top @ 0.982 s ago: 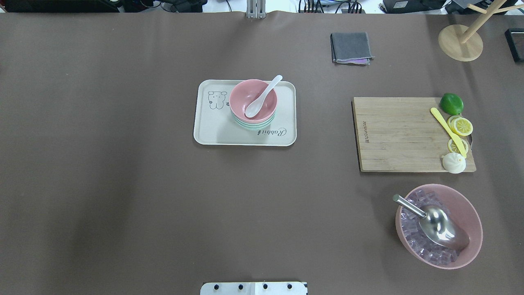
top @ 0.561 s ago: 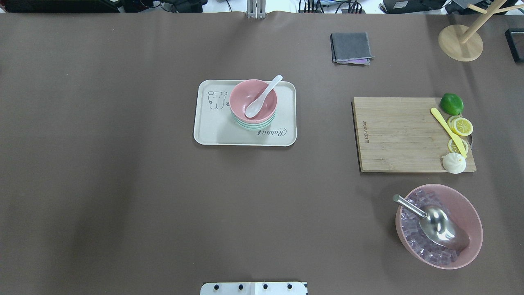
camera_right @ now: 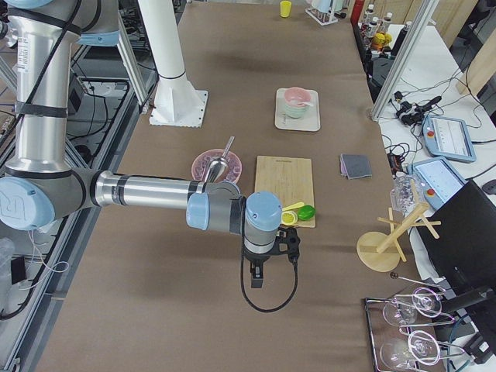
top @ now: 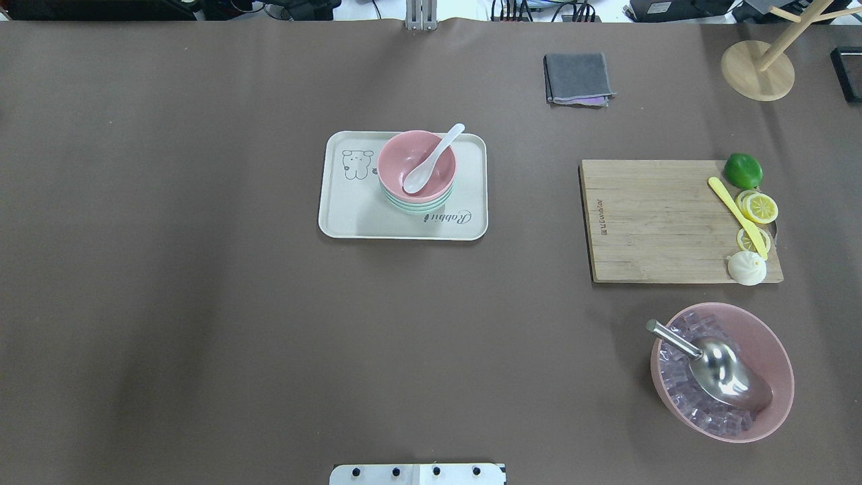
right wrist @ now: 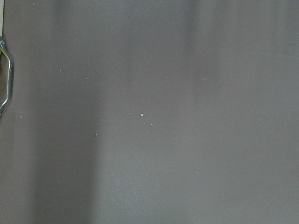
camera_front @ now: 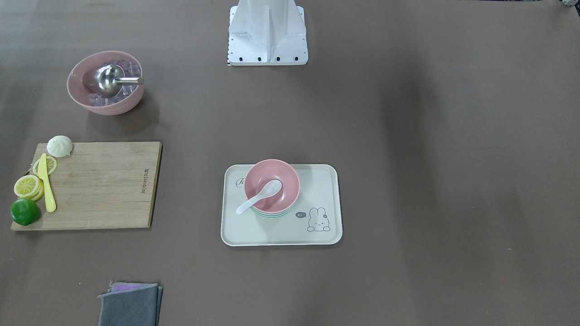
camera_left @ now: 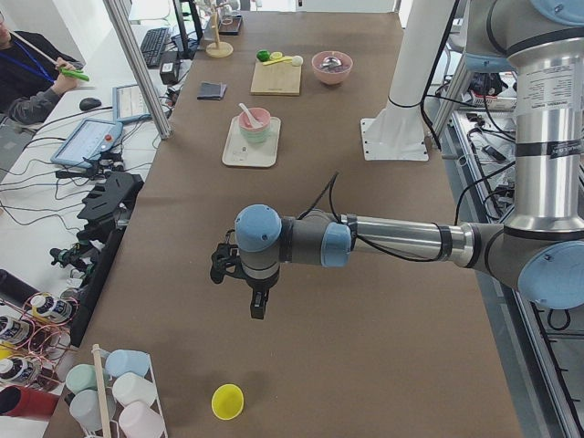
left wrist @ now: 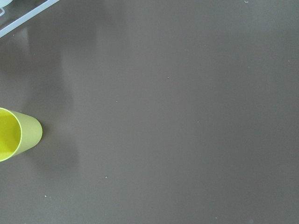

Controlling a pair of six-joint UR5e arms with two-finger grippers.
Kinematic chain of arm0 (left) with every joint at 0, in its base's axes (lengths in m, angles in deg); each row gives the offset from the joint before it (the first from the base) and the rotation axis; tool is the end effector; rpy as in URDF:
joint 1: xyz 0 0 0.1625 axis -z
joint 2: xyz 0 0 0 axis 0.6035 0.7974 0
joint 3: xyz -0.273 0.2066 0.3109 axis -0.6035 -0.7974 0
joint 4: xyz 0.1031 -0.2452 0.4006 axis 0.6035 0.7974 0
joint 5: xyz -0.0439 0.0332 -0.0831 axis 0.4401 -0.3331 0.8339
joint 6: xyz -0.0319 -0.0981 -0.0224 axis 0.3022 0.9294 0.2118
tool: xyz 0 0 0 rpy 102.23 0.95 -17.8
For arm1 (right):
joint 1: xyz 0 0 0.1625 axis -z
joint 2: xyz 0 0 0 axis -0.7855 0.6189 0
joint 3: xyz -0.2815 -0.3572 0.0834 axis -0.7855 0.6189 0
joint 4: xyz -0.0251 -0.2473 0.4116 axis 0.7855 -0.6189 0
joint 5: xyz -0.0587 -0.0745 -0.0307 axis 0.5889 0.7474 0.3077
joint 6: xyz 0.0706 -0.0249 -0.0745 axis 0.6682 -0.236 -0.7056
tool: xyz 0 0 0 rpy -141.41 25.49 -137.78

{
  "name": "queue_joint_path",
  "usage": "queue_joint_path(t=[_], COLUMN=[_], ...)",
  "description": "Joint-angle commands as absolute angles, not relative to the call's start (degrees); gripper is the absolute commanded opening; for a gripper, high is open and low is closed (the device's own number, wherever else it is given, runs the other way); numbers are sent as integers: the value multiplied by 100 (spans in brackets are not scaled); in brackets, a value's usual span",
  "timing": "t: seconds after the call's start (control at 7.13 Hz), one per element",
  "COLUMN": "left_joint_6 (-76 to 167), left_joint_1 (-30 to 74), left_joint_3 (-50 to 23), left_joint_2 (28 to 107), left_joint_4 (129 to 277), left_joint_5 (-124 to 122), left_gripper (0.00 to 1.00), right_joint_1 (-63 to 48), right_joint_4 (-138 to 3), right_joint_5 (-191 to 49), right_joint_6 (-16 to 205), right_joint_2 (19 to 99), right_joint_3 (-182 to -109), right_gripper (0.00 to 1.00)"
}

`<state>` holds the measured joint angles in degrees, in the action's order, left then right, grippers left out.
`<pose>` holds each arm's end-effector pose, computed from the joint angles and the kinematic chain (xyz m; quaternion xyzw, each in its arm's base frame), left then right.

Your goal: Stack pink bowl on green and place spoon

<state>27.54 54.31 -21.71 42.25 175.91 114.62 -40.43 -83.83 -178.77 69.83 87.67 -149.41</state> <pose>-0.0689 -0.5188 0.6576 0.0421 0.3988 0.0237 0.9158 0.0829 -0.4878 0.7172 -0.0014 -0.3509 -0.0390 0.9356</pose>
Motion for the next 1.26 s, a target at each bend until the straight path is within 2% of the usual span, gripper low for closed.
queue_joint_path(t=[0.0, 1.12], left_joint_6=[2739, 2756], left_joint_1=[5437, 5429], left_joint_3=[-2088, -1930], left_joint_2=[4239, 4204], left_joint_4=[17630, 17674], left_joint_5=[11464, 11429], left_gripper=[98, 98], right_joint_1=[-4043, -4035], right_joint_4=[-8382, -8382], right_joint_5=[-17891, -18102], right_joint_6=[6983, 6974], right_joint_2=[8769, 8778], right_joint_3=[-14963, -14929], right_gripper=[100, 100])
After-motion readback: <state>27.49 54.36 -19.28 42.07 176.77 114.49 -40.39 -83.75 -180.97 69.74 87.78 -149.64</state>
